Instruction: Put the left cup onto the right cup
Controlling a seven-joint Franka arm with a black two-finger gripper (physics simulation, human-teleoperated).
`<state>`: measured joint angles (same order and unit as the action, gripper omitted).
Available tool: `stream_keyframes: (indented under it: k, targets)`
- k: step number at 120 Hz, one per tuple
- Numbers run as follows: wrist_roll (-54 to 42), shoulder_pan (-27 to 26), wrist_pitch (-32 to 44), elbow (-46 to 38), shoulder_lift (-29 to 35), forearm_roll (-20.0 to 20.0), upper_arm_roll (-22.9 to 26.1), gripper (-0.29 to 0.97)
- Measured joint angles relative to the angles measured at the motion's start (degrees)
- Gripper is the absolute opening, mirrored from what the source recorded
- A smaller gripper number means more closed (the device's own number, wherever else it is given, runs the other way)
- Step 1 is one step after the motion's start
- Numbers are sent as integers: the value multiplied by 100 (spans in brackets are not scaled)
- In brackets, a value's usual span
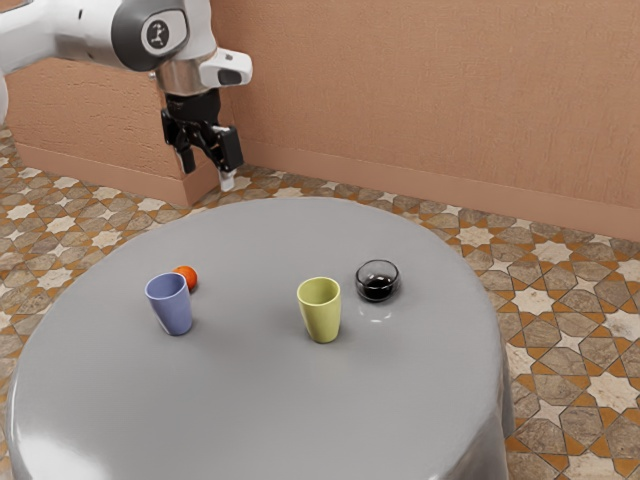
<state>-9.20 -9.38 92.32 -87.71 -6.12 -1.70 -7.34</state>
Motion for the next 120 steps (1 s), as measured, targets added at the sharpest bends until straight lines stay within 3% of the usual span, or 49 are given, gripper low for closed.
stream_keyframes:
  k: [75,120]
  targets:
    - [55,377,958,-1523,-18,474,-299,67]
    - [104,631,1762,-2012,-461,610,-513,45]
